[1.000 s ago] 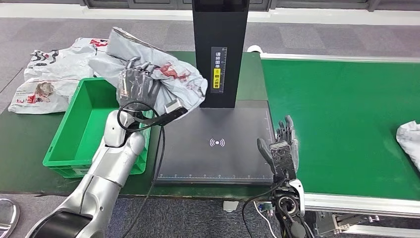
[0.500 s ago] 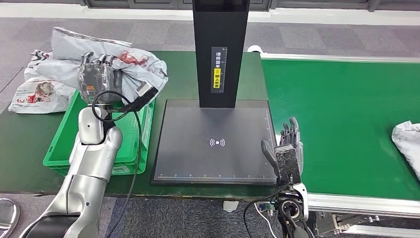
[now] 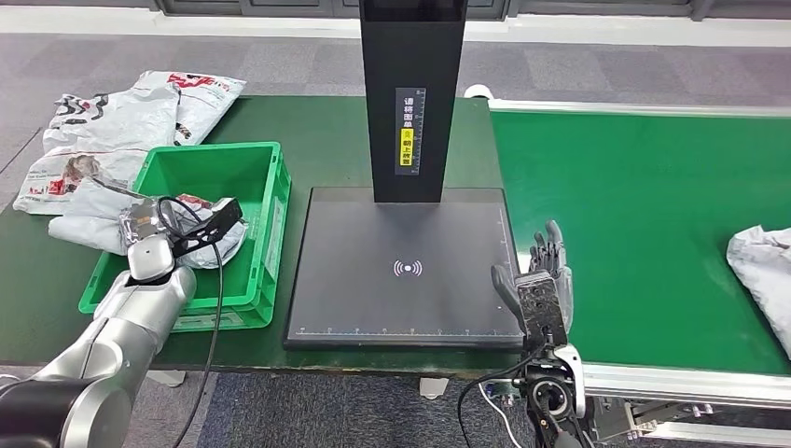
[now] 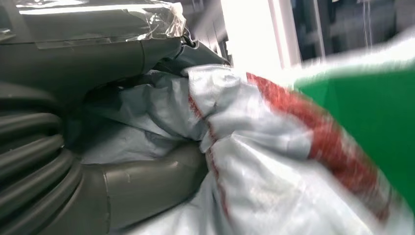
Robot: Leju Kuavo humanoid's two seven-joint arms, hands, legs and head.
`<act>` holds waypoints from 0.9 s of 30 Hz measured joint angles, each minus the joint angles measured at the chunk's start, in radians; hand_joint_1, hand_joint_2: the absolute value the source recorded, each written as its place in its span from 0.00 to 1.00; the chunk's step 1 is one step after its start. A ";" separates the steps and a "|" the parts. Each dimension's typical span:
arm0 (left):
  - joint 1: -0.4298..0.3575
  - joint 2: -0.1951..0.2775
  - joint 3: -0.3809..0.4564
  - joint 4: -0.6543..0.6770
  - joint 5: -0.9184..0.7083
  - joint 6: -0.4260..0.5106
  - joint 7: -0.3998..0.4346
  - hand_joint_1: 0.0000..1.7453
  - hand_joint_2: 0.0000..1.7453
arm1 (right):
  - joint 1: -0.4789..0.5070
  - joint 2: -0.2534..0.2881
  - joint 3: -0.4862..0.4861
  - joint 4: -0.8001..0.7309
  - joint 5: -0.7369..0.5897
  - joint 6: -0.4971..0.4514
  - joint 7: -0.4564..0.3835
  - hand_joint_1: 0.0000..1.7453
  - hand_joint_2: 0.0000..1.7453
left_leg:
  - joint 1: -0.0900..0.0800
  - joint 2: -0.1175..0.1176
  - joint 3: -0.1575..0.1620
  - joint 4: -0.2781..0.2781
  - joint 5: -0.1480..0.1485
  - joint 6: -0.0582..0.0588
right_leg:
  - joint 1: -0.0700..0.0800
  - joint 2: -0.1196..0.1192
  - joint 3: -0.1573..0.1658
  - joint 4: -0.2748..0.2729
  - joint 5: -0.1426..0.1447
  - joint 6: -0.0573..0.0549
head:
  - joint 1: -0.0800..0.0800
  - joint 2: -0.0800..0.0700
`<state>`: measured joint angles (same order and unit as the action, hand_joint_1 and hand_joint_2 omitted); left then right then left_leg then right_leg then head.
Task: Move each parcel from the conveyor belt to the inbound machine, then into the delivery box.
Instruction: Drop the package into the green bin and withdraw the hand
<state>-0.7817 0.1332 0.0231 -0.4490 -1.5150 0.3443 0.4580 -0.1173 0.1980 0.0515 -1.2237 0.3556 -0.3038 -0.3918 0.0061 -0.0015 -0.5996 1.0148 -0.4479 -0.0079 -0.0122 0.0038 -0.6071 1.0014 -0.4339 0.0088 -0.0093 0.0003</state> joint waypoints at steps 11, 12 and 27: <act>-0.030 0.007 0.121 0.099 0.115 0.018 -0.110 0.00 0.75 | 0.002 0.000 -0.036 -0.036 0.001 0.031 0.009 0.00 1.00 | 0.000 0.000 0.001 0.000 0.001 -0.001 | 0.000 0.000 0.000 0.000 0.000 -0.001 | 0.000 0.000; -0.032 0.006 0.143 0.101 0.142 0.041 -0.144 0.00 0.50 | 0.003 0.000 -0.038 -0.039 0.001 0.034 0.009 0.00 1.00 | 0.000 0.000 0.001 0.000 0.001 -0.001 | 0.001 0.000 0.000 0.000 0.001 -0.001 | 0.000 0.000; -0.045 -0.079 0.420 -0.014 0.716 0.220 -0.855 0.00 0.00 | 0.015 -0.001 -0.045 -0.022 -0.047 0.015 -0.041 0.00 1.00 | 0.001 0.000 0.000 0.000 0.001 -0.001 | 0.001 0.000 0.000 0.000 0.001 -0.001 | 0.000 0.000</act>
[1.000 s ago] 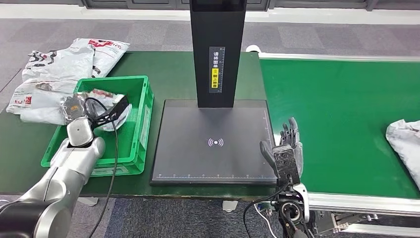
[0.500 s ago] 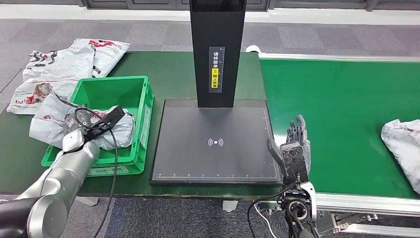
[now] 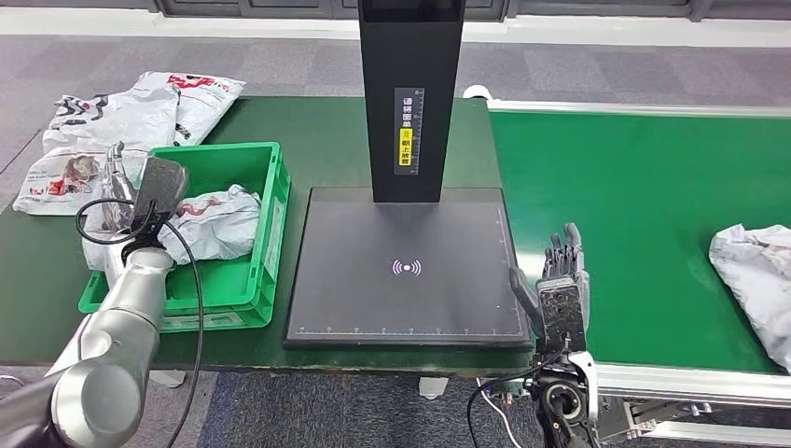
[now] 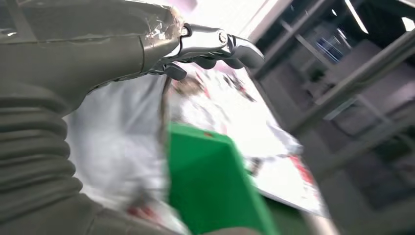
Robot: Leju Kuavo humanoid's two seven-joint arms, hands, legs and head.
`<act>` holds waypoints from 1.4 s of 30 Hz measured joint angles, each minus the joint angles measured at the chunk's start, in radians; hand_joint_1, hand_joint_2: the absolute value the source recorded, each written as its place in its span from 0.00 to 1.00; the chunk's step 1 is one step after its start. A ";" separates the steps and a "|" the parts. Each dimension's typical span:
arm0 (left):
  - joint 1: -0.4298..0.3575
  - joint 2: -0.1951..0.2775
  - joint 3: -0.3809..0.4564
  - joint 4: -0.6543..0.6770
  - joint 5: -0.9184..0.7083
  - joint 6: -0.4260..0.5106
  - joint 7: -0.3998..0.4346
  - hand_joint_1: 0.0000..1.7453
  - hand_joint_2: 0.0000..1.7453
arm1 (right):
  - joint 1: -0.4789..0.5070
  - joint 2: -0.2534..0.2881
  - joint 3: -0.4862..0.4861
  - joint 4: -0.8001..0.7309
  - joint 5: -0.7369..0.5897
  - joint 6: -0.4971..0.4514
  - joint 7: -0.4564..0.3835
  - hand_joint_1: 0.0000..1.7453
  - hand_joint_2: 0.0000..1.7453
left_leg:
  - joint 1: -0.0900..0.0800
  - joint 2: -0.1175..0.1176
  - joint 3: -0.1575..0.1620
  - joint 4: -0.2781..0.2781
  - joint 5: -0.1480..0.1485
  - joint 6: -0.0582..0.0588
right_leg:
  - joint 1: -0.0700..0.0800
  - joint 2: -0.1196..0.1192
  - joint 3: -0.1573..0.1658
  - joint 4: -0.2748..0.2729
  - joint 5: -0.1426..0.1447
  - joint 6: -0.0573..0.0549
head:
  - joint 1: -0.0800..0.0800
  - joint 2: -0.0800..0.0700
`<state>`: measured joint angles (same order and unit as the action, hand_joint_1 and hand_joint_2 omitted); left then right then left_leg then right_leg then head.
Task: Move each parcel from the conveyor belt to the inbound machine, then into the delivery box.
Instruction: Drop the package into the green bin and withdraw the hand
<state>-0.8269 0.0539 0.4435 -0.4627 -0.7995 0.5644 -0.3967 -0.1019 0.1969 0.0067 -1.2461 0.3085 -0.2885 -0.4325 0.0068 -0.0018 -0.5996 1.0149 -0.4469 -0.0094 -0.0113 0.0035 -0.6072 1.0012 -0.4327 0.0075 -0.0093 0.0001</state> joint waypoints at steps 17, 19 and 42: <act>0.075 -0.136 -0.099 -0.177 0.210 -0.155 -0.045 0.00 1.00 | -0.071 -0.001 0.003 0.065 0.011 -0.032 0.012 0.00 1.00 | 0.000 -0.002 0.000 0.000 0.000 0.000 | 0.000 -0.002 0.001 -0.001 0.000 0.000 | 0.000 0.000; 0.094 -0.165 -0.148 -0.201 0.253 -0.194 -0.064 0.00 1.00 | -0.077 -0.001 0.003 0.068 0.014 -0.034 0.016 0.00 1.00 | 0.000 -0.003 0.000 0.000 0.000 0.000 | 0.000 -0.002 0.001 -0.001 0.000 0.000 | 0.000 0.000; 0.195 -0.373 -0.516 -0.186 0.545 -0.357 -0.181 0.00 1.00 | -0.170 0.000 0.043 0.222 0.066 -0.072 0.016 0.00 1.00 | -0.001 -0.003 -0.001 0.000 0.000 0.000 | 0.000 -0.002 0.000 -0.001 0.001 0.000 | 0.000 0.000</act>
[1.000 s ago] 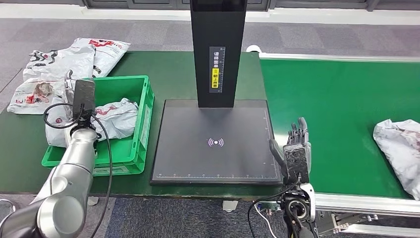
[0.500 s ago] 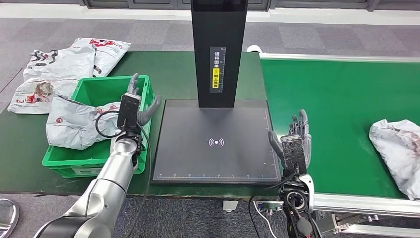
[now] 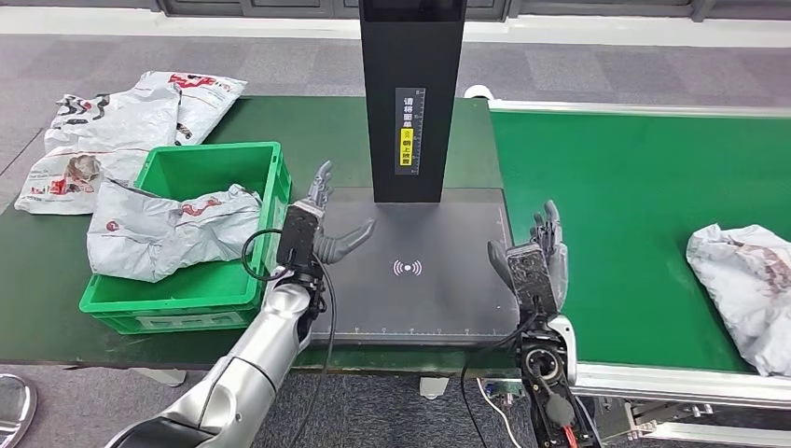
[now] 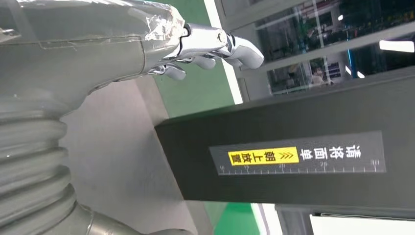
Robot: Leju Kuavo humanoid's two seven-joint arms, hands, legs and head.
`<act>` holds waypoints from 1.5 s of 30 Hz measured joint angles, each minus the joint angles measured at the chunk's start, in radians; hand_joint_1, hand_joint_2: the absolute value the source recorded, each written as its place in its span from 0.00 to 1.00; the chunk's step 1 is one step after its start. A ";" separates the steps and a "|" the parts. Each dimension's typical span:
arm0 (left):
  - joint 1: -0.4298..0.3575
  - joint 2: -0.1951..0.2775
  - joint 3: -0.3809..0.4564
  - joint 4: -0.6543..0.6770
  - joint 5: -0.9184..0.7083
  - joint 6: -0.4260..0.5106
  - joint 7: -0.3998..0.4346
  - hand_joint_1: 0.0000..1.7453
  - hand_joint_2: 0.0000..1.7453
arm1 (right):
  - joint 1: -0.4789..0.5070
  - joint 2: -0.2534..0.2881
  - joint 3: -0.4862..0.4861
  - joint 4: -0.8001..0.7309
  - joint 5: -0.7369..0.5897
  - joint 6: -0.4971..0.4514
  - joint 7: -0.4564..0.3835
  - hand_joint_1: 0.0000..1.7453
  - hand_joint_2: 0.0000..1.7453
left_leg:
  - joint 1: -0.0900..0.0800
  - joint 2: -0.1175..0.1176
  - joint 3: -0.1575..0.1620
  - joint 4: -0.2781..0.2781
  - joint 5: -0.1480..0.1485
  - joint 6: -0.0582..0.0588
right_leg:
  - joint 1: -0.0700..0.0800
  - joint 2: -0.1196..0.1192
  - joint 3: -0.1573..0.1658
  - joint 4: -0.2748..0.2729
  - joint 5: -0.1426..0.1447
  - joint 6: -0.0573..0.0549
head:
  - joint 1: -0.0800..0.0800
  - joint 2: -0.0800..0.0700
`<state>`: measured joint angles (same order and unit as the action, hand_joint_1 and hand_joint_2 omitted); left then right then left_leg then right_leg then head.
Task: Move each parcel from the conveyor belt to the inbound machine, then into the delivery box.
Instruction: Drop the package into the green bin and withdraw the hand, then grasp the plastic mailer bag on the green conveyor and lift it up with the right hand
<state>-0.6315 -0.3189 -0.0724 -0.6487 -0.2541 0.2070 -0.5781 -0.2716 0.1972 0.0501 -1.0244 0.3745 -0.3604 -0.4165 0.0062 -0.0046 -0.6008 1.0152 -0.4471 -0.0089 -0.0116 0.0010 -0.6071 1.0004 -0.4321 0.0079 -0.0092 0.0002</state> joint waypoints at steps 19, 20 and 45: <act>-0.010 -0.025 -0.080 0.126 0.039 -0.033 0.019 0.00 1.00 | -0.065 -0.001 0.008 0.207 0.084 -0.076 0.021 0.00 1.00 | 0.000 0.000 0.000 0.000 0.000 0.000 | 0.000 0.000 -0.001 0.000 0.000 0.000 | 0.000 0.000; -0.010 -0.025 -0.084 0.129 0.038 -0.028 0.019 0.00 1.00 | -0.065 -0.002 0.008 0.211 0.084 -0.083 0.017 0.00 1.00 | 0.000 0.000 0.000 0.000 0.000 0.000 | 0.000 0.000 -0.001 0.000 0.000 0.000 | 0.000 0.000; -0.013 -0.026 -0.105 0.163 0.037 -0.010 0.018 0.00 1.00 | -0.068 -0.009 0.007 0.248 0.104 -0.150 0.006 0.00 1.00 | 0.000 0.000 0.000 0.000 0.000 0.000 | 0.000 0.000 -0.001 0.000 0.000 0.000 | 0.000 0.000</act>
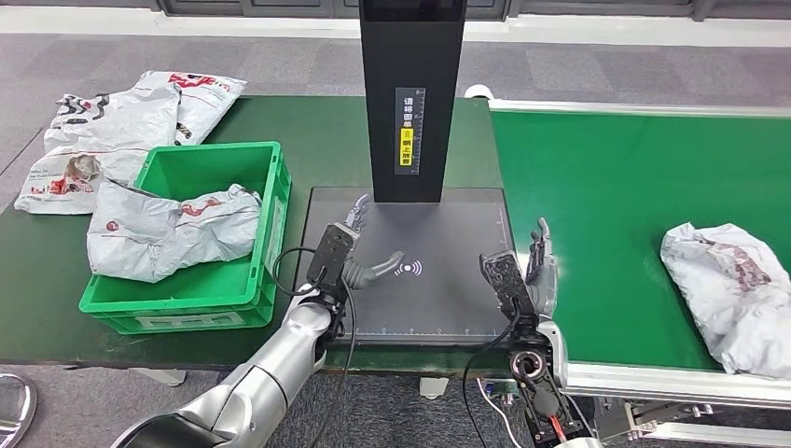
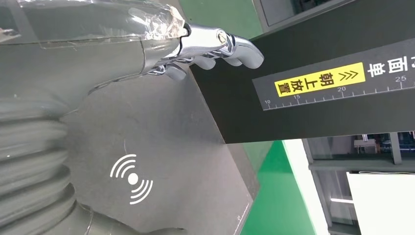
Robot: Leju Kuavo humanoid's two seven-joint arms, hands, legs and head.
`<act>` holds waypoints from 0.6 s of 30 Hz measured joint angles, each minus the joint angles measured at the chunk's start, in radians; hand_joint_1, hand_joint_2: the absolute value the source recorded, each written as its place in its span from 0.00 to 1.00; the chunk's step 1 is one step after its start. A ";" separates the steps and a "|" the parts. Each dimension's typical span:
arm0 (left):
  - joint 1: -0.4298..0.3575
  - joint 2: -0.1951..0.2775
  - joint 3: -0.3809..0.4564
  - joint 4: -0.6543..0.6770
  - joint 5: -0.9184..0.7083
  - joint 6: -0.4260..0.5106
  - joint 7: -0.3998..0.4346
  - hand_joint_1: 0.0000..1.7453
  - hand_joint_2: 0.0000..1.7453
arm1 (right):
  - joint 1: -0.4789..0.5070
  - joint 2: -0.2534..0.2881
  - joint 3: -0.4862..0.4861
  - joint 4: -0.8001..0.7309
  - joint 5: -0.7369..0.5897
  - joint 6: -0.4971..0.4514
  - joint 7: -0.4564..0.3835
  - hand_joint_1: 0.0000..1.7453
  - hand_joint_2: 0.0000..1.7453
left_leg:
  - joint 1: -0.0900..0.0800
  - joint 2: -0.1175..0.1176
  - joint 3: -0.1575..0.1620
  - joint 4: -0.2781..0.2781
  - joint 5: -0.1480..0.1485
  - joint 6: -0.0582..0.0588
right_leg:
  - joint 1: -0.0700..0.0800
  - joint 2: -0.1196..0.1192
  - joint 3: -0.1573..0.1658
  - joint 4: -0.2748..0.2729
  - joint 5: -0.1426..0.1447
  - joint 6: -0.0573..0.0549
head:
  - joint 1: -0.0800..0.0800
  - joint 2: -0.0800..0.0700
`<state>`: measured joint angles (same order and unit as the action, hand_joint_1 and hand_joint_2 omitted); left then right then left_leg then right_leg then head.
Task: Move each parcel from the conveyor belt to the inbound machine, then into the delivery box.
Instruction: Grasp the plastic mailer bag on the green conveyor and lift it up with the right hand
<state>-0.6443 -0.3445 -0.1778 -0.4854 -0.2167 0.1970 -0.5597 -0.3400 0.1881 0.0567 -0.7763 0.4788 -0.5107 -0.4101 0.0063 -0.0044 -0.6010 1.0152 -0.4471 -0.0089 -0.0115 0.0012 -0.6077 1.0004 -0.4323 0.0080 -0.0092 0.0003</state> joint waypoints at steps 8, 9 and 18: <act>0.002 0.000 0.000 0.007 0.015 0.028 -0.008 0.00 1.00 | -0.004 -0.042 -0.043 0.017 0.143 -0.172 0.049 0.00 1.00 | 0.000 0.000 0.000 0.000 0.000 0.000 | 0.000 0.000 0.000 0.000 0.000 0.000 | 0.000 0.000; 0.005 0.000 0.000 0.007 0.020 0.033 -0.011 0.00 1.00 | -0.004 -0.049 -0.064 0.019 0.198 -0.180 0.056 0.00 1.00 | -0.001 0.000 0.000 0.000 0.000 0.000 | -0.001 0.000 0.000 0.000 0.000 0.000 | 0.000 0.000; 0.039 0.017 0.000 0.000 0.057 0.051 -0.031 0.00 1.00 | -0.033 -0.090 -0.582 0.009 0.882 -0.189 0.091 0.00 1.00 | -0.002 -0.005 -0.002 0.000 0.000 0.002 | -0.002 -0.006 0.001 0.000 -0.001 0.001 | 0.000 0.000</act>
<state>-0.6051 -0.3272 -0.1778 -0.4850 -0.1593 0.2476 -0.5909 -0.3728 0.0981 -0.5257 -0.7676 1.3611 -0.6995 -0.3188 0.0046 -0.0099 -0.6033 1.0153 -0.4468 -0.0073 -0.0133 -0.0051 -0.6072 1.0000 -0.4329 0.0091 -0.0092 0.0002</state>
